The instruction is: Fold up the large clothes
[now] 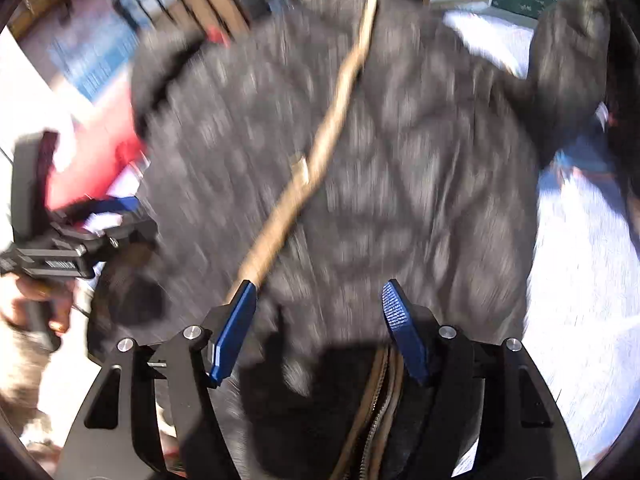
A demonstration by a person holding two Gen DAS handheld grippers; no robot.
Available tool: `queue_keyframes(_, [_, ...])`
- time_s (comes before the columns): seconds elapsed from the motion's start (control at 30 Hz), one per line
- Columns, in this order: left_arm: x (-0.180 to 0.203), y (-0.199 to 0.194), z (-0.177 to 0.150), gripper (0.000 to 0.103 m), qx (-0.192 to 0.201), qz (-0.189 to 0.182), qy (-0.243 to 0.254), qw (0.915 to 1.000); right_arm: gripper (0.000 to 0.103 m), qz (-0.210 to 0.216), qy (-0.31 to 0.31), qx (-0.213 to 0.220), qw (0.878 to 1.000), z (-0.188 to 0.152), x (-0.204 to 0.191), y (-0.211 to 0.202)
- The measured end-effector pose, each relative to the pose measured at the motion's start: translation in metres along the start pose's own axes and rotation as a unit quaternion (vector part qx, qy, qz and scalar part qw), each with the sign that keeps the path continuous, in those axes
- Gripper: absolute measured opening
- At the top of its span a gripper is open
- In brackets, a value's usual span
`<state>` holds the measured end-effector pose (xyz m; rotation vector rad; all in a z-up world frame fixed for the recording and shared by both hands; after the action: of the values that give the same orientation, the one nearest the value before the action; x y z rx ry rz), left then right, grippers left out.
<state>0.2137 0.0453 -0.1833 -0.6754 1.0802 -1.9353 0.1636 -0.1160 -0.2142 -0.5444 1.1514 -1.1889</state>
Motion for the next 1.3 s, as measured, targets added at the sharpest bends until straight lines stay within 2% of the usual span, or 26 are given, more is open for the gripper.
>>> queue_keyframes(0.07, [-0.008, -0.014, 0.037, 0.097, 0.043, 0.008, 0.02, 0.9989, 0.066, 0.014, 0.003, 0.024, 1.0, 0.036, 0.005, -0.016])
queue_keyframes(0.17, [-0.03, -0.015, 0.105, 0.097, 0.095, 0.009, 0.015, 0.9954, 0.066, 0.043, 0.059, 0.068, 0.995, 0.107, 0.024, -0.033])
queue_keyframes(0.23, [-0.044, -0.011, 0.153, 0.097, 0.124, 0.01, -0.012, 0.9922, 0.066, 0.09, 0.126, 0.087, 0.984, 0.159, 0.035, -0.043])
queue_keyframes(0.3, [-0.057, -0.005, 0.201, 0.097, 0.15, 0.025, -0.031, 0.9879, 0.066, 0.145, 0.211, 0.092, 0.962, 0.216, 0.05, -0.039])
queue_keyframes(0.37, [-0.058, 0.018, 0.244, 0.097, 0.132, 0.03, -0.035, 0.9902, 0.066, 0.165, 0.26, 0.077, 0.949, 0.257, 0.06, -0.021])
queue_keyframes(0.43, [-0.044, 0.056, 0.279, 0.097, 0.092, 0.038, -0.012, 0.9949, 0.066, 0.139, 0.293, 0.064, 0.944, 0.294, 0.072, 0.007])
queue_keyframes(0.5, [-0.028, 0.095, 0.292, 0.097, 0.042, 0.073, 0.033, 0.9959, 0.066, 0.121, 0.329, 0.047, 0.935, 0.308, 0.084, 0.031])
queue_keyframes(0.57, [-0.015, 0.139, 0.293, 0.097, -0.007, 0.117, 0.078, 0.9901, 0.063, 0.119, 0.364, 0.006, 0.924, 0.309, 0.091, 0.065])
queue_keyframes(0.63, [-0.009, 0.172, 0.286, 0.091, -0.031, 0.177, 0.12, 0.9764, 0.051, 0.13, 0.401, -0.037, 0.906, 0.3, 0.097, 0.097])
queue_keyframes(0.67, [-0.012, 0.181, 0.287, 0.085, -0.035, 0.186, 0.129, 0.9734, 0.033, 0.133, 0.405, -0.043, 0.904, 0.295, 0.101, 0.104])
queue_keyframes(0.7, [-0.014, 0.187, 0.283, 0.07, -0.036, 0.17, 0.126, 0.9766, 0.021, 0.13, 0.399, -0.045, 0.907, 0.291, 0.101, 0.108])
queue_keyframes(0.73, [-0.017, 0.189, 0.279, 0.059, -0.038, 0.142, 0.11, 0.983, 0.014, 0.118, 0.38, -0.044, 0.916, 0.285, 0.1, 0.11])
queue_keyframes(0.77, [-0.023, 0.189, 0.276, 0.024, -0.041, 0.118, 0.092, 0.9879, 0.01, 0.112, 0.359, -0.038, 0.926, 0.283, 0.097, 0.108])
queue_keyframes(0.8, [-0.028, 0.184, 0.272, 0.008, -0.038, 0.102, 0.081, 0.9908, 0.009, 0.099, 0.319, -0.023, 0.942, 0.282, 0.091, 0.103])
queue_keyframes(0.87, [-0.033, 0.162, 0.268, 0.008, -0.002, 0.088, 0.075, 0.9933, 0.008, 0.062, 0.23, 0.015, 0.971, 0.284, 0.071, 0.082])
queue_keyframes(0.93, [-0.033, 0.119, 0.264, 0.008, 0.055, 0.065, 0.056, 0.9948, 0.008, 0.053, 0.144, 0.066, 0.986, 0.286, 0.041, 0.047])
queue_keyframes(0.97, [-0.034, 0.1, 0.264, 0.008, 0.087, 0.055, 0.038, 0.994, 0.007, 0.067, 0.11, 0.098, 0.987, 0.286, 0.024, 0.021])
queue_keyframes(1.0, [-0.037, 0.067, 0.262, 0.008, 0.135, 0.043, 0.013, 0.9899, 0.007, 0.092, 0.085, 0.129, 0.984, 0.285, 0.009, -0.004])
queue_keyframes(1.03, [-0.04, 0.031, 0.257, 0.008, 0.186, 0.033, -0.009, 0.9819, 0.007, 0.122, 0.052, 0.17, 0.977, 0.283, -0.01, -0.036])
queue_keyframes(1.07, [-0.042, 0.006, 0.255, 0.008, 0.23, 0.028, -0.023, 0.9724, 0.007, 0.138, 0.017, 0.207, 0.968, 0.28, -0.026, -0.064])
queue_keyframes(1.1, [-0.045, -0.023, 0.248, 0.008, 0.28, 0.022, -0.041, 0.9587, 0.007, 0.147, -0.015, 0.238, 0.96, 0.275, -0.038, -0.085])
queue_keyframes(1.13, [-0.051, -0.039, 0.24, 0.008, 0.311, 0.018, -0.063, 0.9482, 0.007, 0.171, -0.052, 0.273, 0.945, 0.268, -0.048, -0.105])
queue_keyframes(1.2, [-0.063, -0.041, 0.226, 0.008, 0.34, -0.031, -0.106, 0.9341, 0.007, 0.193, -0.068, 0.299, 0.932, 0.259, -0.048, -0.115])
queue_keyframes(1.23, [-0.072, -0.032, 0.216, 0.009, 0.343, -0.058, -0.13, 0.9285, 0.007, 0.191, -0.058, 0.29, 0.936, 0.256, -0.043, -0.108])
queue_keyframes(1.27, [-0.08, -0.019, 0.207, 0.009, 0.33, -0.071, -0.15, 0.9294, 0.007, 0.184, -0.043, 0.272, 0.944, 0.253, -0.035, -0.094])
queue_keyframes(1.3, [-0.089, 0.005, 0.195, 0.009, 0.292, -0.086, -0.182, 0.9352, 0.007, 0.171, -0.026, 0.256, 0.951, 0.249, -0.025, -0.079])
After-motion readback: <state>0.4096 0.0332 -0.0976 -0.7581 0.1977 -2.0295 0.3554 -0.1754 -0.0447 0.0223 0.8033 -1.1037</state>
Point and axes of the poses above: each gripper's, at about its wrist camera, not at the fingertips, and y roughly the way its jaws point, x to its right, z to its top, the point moved 5 cm from there along y, roughly the way its jaws point, and after that the axes turned 9 degrees about y, right-handed, at the moved point
